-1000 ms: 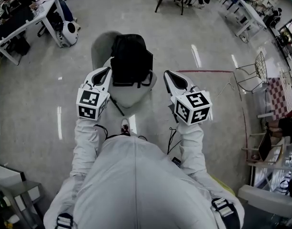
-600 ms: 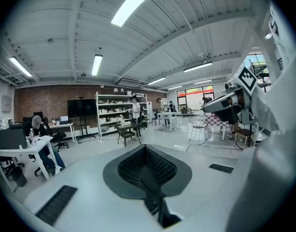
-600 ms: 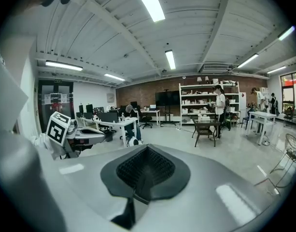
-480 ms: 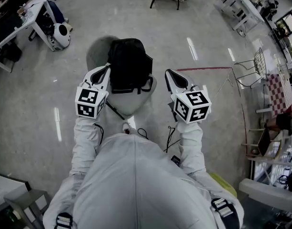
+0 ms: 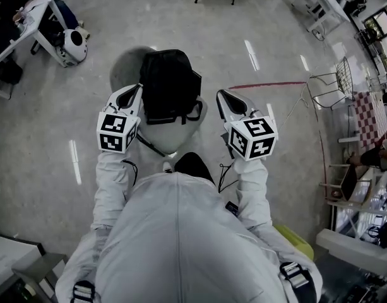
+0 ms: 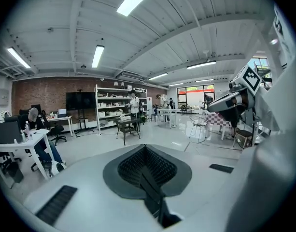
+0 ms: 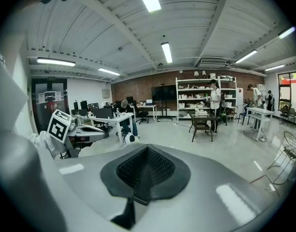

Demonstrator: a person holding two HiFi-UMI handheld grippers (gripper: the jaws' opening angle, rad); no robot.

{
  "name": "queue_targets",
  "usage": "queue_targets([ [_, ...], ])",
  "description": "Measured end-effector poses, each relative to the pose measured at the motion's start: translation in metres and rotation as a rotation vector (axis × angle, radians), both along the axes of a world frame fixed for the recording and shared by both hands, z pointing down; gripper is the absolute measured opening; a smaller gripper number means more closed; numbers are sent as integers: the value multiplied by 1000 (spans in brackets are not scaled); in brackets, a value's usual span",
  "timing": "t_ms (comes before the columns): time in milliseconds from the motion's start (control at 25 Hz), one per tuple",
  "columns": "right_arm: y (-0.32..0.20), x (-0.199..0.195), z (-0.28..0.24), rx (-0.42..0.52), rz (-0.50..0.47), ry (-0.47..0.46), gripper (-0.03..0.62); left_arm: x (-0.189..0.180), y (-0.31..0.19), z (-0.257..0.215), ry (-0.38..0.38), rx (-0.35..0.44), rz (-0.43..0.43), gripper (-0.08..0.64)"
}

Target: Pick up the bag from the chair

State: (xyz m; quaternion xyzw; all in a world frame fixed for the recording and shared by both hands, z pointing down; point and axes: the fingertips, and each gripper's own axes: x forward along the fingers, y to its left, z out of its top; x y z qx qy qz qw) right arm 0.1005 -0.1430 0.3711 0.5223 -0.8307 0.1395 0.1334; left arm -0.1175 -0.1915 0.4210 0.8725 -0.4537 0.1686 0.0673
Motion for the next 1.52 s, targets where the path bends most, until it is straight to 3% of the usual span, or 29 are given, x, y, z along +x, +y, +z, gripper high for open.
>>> queue_targets([
  [360, -46, 12, 6, -1, -52, -5, 12, 3, -33, 21, 9, -63, -74, 6],
  [600, -93, 16, 31, -59, -116, -16, 56, 13, -56, 45, -18, -124, -95, 8],
  [800, -127, 15, 61, -136, -177, 1, 99, 15, -73, 72, -35, -199, -129, 9],
  [960, -147, 12, 89, -187, -224, 39, 128, 16, -89, 102, -37, -269, -149, 77],
  [1200, -172, 17, 136, -303, -228, -9, 148, 14, -103, 150, -37, -376, -190, 115],
  [1520, -202, 19, 212, -444, -277, -4, 171, 7, -111, 225, -25, -522, -264, 155],
])
